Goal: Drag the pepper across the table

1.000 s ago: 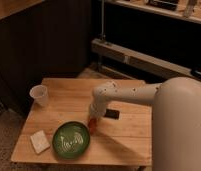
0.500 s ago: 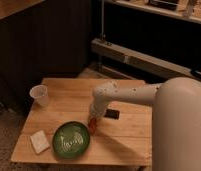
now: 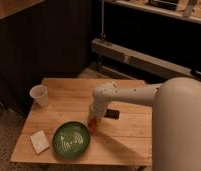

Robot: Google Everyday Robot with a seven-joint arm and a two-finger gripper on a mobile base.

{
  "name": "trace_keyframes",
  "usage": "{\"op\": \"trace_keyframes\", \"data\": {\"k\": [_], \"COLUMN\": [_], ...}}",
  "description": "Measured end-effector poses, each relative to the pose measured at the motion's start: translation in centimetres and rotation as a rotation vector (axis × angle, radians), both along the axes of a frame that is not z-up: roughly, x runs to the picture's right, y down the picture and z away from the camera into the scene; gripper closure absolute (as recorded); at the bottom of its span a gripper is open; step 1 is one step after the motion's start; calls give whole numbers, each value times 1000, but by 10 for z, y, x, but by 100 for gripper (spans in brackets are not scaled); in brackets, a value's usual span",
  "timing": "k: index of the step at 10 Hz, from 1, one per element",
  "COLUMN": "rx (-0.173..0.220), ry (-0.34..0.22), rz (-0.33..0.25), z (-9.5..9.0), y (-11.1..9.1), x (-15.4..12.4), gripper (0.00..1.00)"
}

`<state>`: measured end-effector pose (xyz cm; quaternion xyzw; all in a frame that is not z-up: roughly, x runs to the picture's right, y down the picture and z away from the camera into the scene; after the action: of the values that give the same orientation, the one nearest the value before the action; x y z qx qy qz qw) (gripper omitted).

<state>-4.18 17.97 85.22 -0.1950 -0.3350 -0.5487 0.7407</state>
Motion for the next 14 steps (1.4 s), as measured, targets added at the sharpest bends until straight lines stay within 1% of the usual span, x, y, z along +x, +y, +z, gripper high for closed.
{"op": "trace_keyframes", "data": {"k": [2, 4, 5, 7, 10, 14], "rx": [-1, -13, -29, -39, -48, -53], "ry": [-1, -13, -21, -39, -30, -18], "rz": [1, 22, 34, 47, 38, 46], "z": [0, -4, -8, -14, -17, -21], "y": [0, -2, -2, -4, -4, 6], "x": [0, 4, 12, 15, 21, 36], "gripper": [100, 100, 100, 100, 100, 100]}}
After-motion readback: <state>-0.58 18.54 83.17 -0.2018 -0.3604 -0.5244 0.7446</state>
